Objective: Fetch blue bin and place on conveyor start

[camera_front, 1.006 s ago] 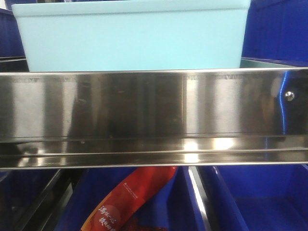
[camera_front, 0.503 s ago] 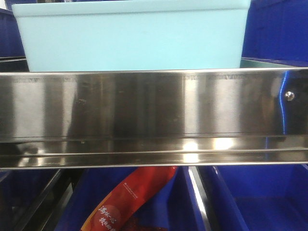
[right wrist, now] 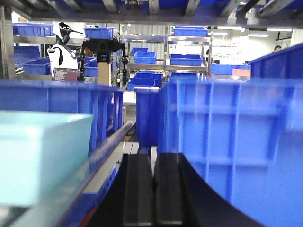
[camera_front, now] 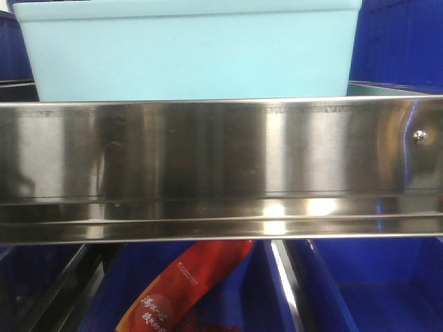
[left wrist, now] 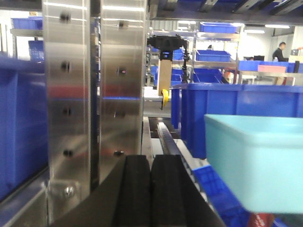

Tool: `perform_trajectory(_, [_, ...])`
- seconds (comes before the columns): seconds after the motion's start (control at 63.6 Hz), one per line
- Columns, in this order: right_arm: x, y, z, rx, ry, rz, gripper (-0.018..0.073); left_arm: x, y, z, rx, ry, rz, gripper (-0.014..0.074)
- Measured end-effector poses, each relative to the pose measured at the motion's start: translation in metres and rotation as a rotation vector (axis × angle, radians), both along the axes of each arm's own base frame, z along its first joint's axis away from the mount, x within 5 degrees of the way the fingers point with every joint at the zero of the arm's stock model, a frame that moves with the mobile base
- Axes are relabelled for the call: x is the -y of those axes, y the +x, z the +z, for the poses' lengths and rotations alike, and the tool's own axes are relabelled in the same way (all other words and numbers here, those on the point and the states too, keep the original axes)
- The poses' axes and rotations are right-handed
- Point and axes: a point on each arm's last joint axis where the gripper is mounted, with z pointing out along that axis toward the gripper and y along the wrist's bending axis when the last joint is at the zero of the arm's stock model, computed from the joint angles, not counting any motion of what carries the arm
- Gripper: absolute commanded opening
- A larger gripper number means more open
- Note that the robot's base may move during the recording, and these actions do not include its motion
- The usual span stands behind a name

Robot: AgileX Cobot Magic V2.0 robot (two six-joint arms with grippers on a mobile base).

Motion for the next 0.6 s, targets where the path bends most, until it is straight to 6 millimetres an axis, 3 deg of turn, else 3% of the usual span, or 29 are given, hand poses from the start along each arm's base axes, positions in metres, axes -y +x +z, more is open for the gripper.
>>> perform_trajectory(0.22, [-0.001, -0.015, 0.050, -0.051, -0.001, 0.008, -0.0161, 0.000, -0.017, 0.052, -0.071, 0.020, 0.010, -0.0111])
perform_trajectory(0.44, [-0.001, -0.001, 0.077, -0.244, 0.006, 0.014, -0.0161, -0.001, -0.016, 0.093, -0.270, 0.021, 0.018, -0.0111])
perform_trajectory(0.597, [-0.001, 0.015, 0.103, -0.384, 0.010, 0.019, -0.0161, -0.002, -0.001, 0.114, -0.462, 0.015, 0.020, -0.0111])
